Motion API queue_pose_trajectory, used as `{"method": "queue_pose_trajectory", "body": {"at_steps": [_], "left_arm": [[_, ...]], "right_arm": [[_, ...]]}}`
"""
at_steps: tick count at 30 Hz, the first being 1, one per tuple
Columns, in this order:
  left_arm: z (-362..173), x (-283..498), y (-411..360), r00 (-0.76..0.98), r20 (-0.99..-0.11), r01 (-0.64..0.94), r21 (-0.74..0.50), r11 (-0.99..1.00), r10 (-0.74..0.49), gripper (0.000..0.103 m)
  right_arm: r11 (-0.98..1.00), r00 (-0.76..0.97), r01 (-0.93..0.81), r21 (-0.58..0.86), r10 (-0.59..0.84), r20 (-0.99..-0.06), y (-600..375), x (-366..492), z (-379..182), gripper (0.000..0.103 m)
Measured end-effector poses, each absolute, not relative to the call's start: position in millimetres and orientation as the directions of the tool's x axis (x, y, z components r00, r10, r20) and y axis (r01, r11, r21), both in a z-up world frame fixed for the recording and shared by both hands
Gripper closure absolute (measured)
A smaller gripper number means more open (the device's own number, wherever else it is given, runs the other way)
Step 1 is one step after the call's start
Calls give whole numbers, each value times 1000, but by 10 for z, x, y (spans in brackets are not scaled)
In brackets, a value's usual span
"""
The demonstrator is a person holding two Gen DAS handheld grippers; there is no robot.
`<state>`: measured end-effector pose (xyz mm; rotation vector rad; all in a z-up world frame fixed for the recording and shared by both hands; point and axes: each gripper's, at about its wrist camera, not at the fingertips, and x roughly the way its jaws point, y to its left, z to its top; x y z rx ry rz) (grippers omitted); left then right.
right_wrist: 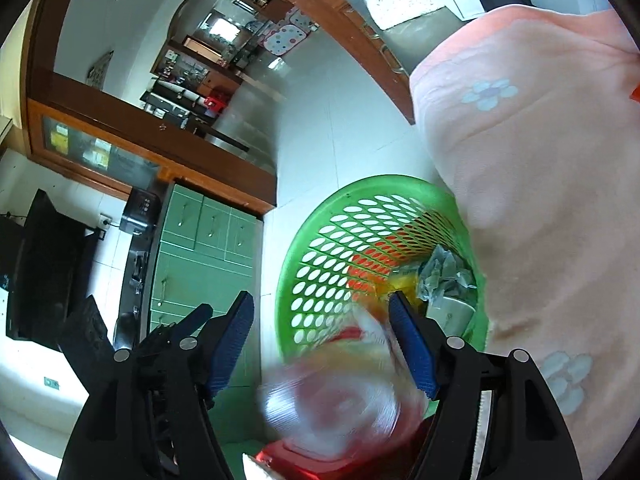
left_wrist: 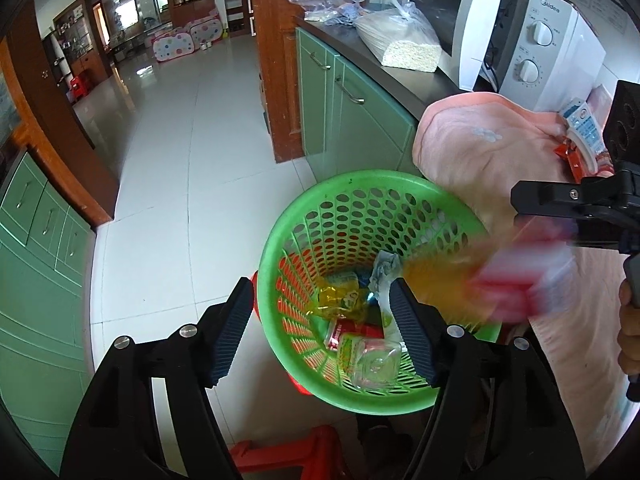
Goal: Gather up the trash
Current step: 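Move both open tools back toward the blanket, then grasp the red paper cup with the right tool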
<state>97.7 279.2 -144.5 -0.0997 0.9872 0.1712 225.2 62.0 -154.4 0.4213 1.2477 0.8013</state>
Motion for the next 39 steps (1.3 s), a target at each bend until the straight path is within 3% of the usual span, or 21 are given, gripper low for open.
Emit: {"method": "queue_pose_trajectory", "body": {"at_steps": [19, 39], "left_arm": [[-1333, 1052, 2642, 558, -825, -164, -7, 986, 87, 28], [-1123, 1293, 2033, 587, -810, -73, -28, 997, 21, 21]], "right_arm": [[696, 182, -354, 625, 707, -684, 292, 2191, -1249, 29], [868, 409, -243, 434, 497, -765, -931, 2235, -1060, 26]]}}
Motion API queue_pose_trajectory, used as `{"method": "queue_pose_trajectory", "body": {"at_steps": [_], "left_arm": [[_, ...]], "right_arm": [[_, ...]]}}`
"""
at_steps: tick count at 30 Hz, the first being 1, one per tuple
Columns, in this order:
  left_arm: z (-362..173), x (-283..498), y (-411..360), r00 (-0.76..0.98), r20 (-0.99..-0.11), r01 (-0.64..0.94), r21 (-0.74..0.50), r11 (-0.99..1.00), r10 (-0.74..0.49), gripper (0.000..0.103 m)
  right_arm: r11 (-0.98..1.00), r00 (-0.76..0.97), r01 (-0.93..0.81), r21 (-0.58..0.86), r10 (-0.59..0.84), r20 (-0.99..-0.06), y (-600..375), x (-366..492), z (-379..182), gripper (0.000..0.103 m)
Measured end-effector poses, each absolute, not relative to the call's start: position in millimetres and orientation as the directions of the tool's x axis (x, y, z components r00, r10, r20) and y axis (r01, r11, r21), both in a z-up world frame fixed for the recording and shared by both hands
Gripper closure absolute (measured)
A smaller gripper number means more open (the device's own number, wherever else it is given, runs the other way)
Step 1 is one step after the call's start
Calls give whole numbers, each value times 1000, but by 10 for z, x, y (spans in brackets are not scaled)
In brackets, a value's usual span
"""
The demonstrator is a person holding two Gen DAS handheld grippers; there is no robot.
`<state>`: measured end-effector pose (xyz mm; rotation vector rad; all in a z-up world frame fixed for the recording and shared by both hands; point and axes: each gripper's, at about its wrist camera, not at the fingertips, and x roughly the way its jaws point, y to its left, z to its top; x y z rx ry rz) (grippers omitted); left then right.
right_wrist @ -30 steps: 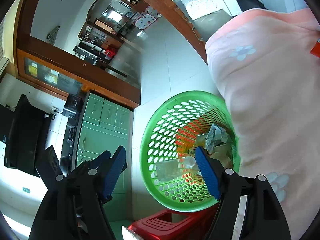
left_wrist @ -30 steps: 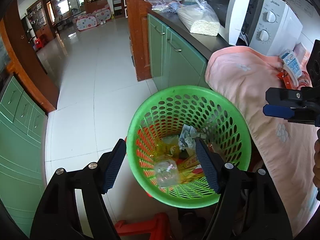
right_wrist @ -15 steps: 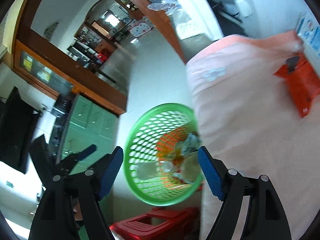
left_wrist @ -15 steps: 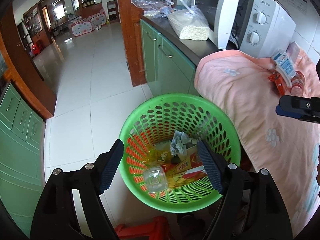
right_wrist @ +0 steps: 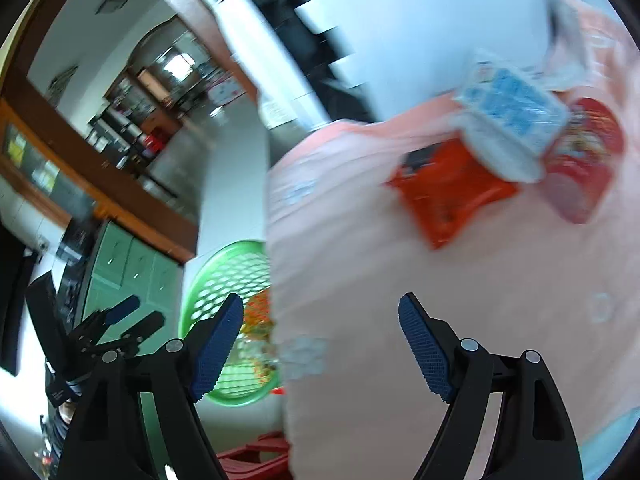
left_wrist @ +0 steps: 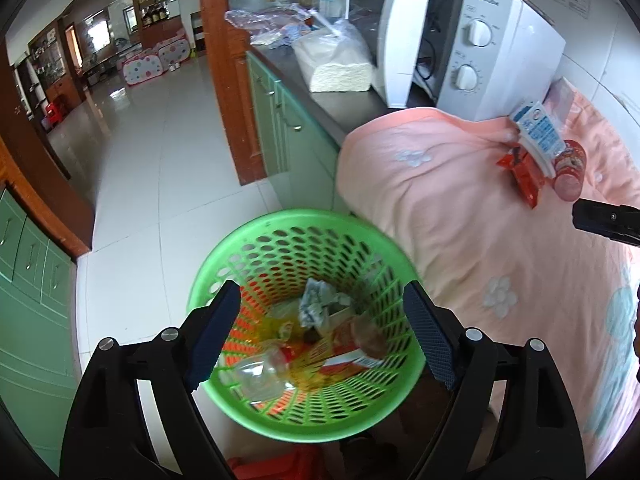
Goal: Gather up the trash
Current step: 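Grasp the red paper cup with the right tool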
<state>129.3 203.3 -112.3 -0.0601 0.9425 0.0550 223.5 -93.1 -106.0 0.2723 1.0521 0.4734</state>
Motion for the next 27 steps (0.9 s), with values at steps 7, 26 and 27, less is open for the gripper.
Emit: {"method": "queue_pose_trajectory", "body": {"at_steps": [7, 26, 27], "left_arm": [[-1069, 1445, 1671, 598, -802, -27, -22, 999, -1, 18], [-976, 1986, 831, 597, -796, 107, -49, 993, -104, 17], [-974, 2011, 801, 597, -795, 112, -49, 993, -106, 17]], "right_arm": [[914, 474, -94, 394, 389, -790, -1651, 2362, -1040, 26], [871, 512, 196, 450, 300, -805, -2793, 2909, -1180, 26], [868, 507, 205, 453, 301, -807, -2809, 2966, -1205, 26]]}}
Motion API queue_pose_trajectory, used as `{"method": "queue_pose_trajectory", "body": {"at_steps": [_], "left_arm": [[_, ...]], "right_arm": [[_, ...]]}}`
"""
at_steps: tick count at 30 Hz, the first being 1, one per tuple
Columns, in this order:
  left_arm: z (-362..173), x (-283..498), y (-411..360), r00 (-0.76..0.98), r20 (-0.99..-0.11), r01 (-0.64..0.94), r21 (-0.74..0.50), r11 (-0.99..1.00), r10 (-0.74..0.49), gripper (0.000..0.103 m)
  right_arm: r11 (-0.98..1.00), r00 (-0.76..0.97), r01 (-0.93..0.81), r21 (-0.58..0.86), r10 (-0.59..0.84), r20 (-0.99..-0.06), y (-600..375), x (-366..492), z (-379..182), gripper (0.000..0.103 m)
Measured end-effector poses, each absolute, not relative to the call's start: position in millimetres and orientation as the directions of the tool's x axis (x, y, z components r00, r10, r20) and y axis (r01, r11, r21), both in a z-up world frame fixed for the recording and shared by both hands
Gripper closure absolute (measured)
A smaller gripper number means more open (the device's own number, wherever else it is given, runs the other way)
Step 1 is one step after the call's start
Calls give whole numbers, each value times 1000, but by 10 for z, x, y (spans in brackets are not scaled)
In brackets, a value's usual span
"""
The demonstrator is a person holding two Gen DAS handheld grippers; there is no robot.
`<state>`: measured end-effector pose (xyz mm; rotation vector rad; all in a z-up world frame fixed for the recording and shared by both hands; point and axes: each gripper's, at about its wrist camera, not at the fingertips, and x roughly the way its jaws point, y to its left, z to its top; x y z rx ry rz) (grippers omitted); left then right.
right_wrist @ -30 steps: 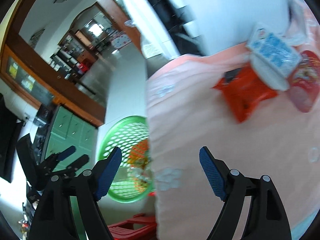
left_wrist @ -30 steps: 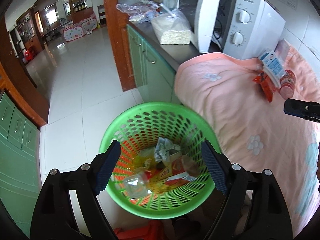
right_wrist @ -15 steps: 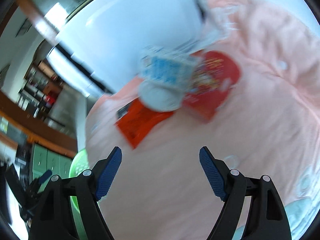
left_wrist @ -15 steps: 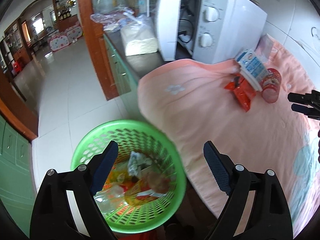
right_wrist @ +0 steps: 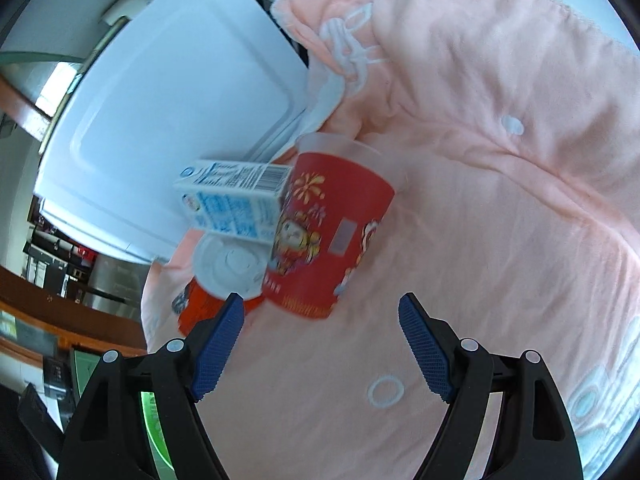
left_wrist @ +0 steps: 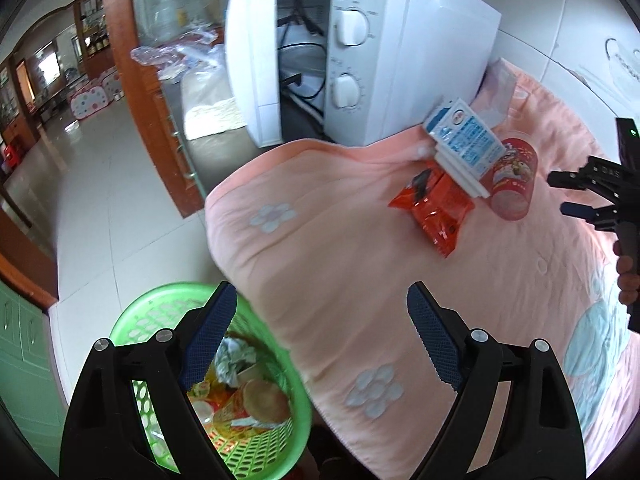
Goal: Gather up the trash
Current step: 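Grasp the red paper cup with the right tool, then grasp the orange snack bag with the left tool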
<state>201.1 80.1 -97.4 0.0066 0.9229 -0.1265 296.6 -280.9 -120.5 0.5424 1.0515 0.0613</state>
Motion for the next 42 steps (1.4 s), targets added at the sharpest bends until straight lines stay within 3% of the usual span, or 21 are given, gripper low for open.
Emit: {"method": "queue_pose_trajectory", "body": {"at_steps": [17, 20, 27, 42], "left_arm": [[-966, 2594, 57, 589, -791, 281, 12, 960, -163, 17], [-1016, 2707, -89, 582, -794, 322, 27, 947, -175, 8], [-1150, 2977, -317, 554, -809, 396, 51, 917, -194, 7], [-1467, 3256, -528, 468, -846, 507, 19, 862, -257, 6]], "right_arm": [[797, 452, 321, 512, 346, -822, -3100, 3556, -1522, 26], [787, 441, 344, 512, 346, -828, -3145, 3618, -1590, 28], [698, 431, 374, 610, 451, -781, -3298, 3637, -1768, 34], [781, 426, 301, 547, 403, -810, -3214, 3550, -1731, 36]]}}
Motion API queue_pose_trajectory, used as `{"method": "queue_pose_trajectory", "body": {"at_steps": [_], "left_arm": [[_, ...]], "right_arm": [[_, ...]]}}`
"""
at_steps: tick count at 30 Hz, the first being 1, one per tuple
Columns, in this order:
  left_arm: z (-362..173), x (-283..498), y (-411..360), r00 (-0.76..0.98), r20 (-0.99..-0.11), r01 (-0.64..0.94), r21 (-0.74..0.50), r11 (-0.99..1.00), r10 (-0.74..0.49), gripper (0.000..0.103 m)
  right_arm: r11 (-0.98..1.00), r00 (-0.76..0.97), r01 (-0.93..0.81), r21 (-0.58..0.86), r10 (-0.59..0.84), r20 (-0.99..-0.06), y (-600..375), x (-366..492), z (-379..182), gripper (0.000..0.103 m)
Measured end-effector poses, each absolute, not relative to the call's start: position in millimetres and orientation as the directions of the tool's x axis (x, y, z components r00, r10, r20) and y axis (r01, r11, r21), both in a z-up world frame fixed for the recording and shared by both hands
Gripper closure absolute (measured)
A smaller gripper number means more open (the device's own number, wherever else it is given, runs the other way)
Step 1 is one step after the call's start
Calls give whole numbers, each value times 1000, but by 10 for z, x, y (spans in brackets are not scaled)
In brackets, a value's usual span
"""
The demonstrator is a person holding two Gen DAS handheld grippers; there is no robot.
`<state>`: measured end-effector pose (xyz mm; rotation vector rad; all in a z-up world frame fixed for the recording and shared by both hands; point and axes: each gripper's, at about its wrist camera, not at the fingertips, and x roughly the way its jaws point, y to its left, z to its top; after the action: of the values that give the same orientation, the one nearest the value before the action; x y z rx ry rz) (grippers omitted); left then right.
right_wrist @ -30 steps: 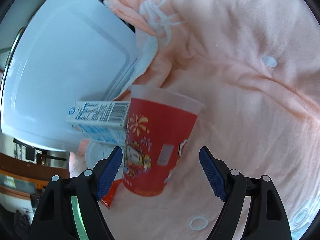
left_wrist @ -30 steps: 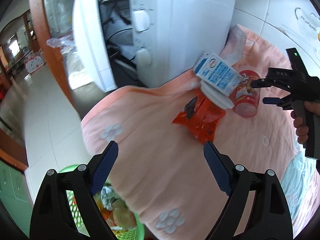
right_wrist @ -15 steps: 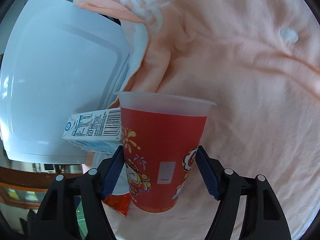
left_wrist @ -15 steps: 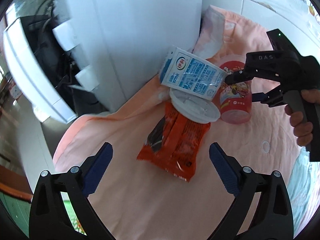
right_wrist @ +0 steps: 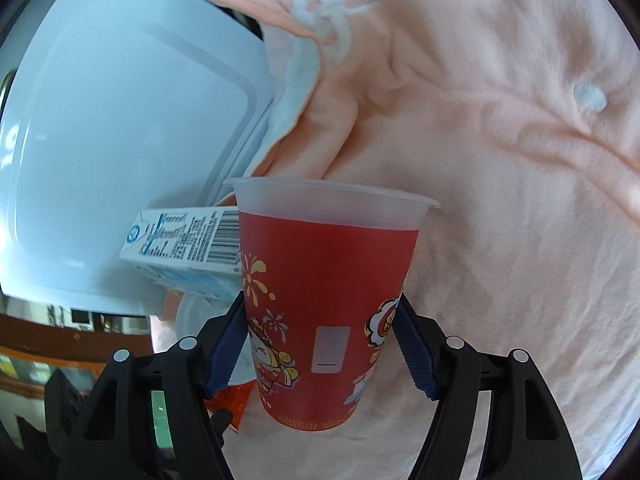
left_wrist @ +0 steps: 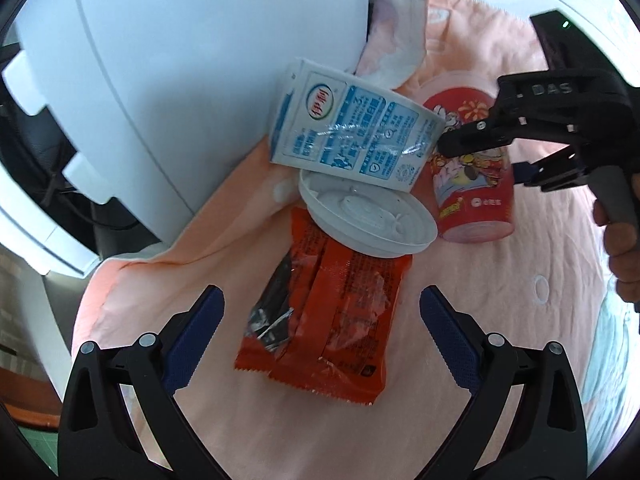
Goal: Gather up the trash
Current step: 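Grasp the orange snack bag with the left tool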
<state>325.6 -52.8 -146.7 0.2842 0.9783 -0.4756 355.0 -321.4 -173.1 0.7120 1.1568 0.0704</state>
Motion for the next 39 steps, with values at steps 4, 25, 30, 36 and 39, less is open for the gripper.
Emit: {"method": "queue_pose_trajectory", "body": {"at_steps": [4, 25, 30, 36, 39], "left_arm": [[-1536, 3266, -574, 463, -849, 525, 30, 850, -256, 10], [-1543, 3034, -488, 447, -846, 516, -21, 856, -290, 63], [-1446, 2887, -331, 475, -827, 495, -32, 869, -301, 65], [-1317, 2777, -172, 507, -810, 445, -45, 894, -294, 66], [-1206, 2623, 38, 539, -791, 413, -52, 909, -290, 66]], "right_arm": [[819, 426, 264, 509, 375, -824, -3149, 3494, -1601, 36], [912, 470, 107, 397, 306, -828, -2648, 3118, -1175, 36], [916, 469, 75, 394, 317, -824, -2501, 3123, -1210, 36], [928, 461, 12, 374, 326, -825, -2162, 3030, -1237, 36], [929, 458, -25, 370, 340, -821, -1991, 3000, -1255, 36]]}}
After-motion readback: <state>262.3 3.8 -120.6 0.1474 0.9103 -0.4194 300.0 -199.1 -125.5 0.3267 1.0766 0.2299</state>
